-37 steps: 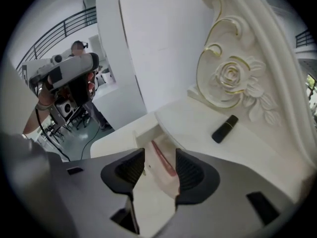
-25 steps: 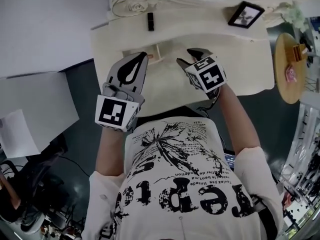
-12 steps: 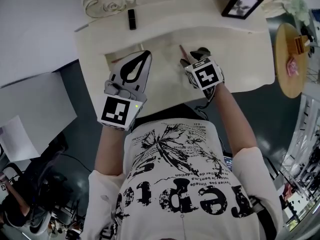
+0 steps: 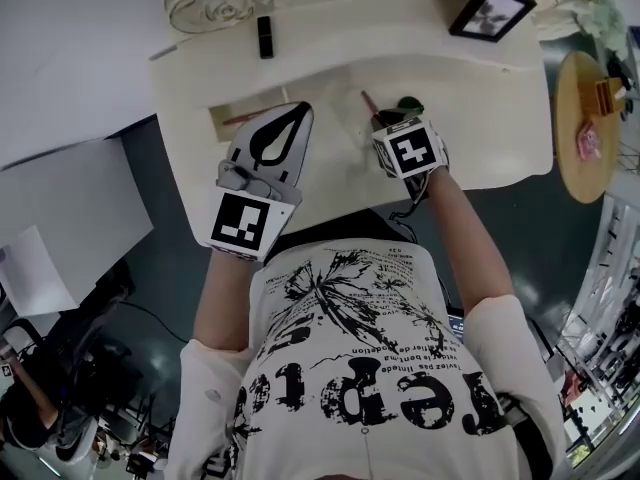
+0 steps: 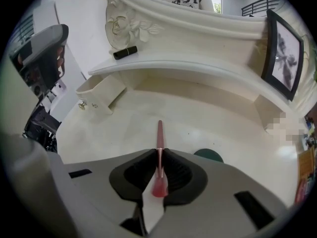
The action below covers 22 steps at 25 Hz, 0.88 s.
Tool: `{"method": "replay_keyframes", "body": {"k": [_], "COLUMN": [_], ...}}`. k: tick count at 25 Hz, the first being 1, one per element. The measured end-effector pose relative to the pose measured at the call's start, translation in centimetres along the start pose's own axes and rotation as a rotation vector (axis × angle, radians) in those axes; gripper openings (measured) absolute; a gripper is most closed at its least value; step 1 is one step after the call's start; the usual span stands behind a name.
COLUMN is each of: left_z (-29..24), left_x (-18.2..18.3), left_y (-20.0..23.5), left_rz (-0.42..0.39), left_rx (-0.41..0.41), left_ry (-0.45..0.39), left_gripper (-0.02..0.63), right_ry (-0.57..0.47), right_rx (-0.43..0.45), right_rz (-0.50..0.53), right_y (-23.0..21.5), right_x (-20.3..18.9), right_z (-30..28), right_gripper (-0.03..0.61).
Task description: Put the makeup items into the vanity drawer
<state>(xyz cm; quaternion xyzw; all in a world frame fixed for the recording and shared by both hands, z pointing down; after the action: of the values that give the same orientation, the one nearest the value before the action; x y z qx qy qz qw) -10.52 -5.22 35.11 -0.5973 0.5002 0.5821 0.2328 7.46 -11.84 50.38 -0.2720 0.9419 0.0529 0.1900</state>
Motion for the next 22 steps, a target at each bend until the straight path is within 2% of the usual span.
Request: {"method": "replay_keyframes", "body": {"k": [4,10,16,22], "left_z": [0.6,2.3,5.3,8.9], "left_x": [0.1,1.7,4.4,5.1], "left_y": [0.2,0.8,1.3,2.4], "left_rz": [0.003,-0.002,-0.033,-0.056], "left_rx": [0.001,0.017,0.052,0.119], "left_ry": [-0.005,-0.04,-0.109,-0.146], "left_gripper": [0.012,0.012,0.012,0.012], "right_ry": [0.007,-0.105,-0.254,-0.308], "right_rx": [-0.013,-0.022,0.016,0.136], "right_rz": [0.004,-0.001,0.127,0.309], "right_y": [0.3,0.8,3.2,7.7], "right_x": [0.5,3.8,9.6,14.5], "right_z": [0.4,3.6,7.5,8.3], "right_gripper": [0.061,0.061,0.061,0.061]}}
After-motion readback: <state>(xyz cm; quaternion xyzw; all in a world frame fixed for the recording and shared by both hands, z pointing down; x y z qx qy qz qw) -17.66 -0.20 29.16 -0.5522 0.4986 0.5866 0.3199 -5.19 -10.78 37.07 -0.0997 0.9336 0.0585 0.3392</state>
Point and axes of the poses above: the fingertips, and each gripper's own axes: z backward along the fingers, y to its left, x out of its top, the point moved 7 cm from there along z, backward along the fingers, and after that the axes turned 12 degrees about z, right-handed, at the moved point
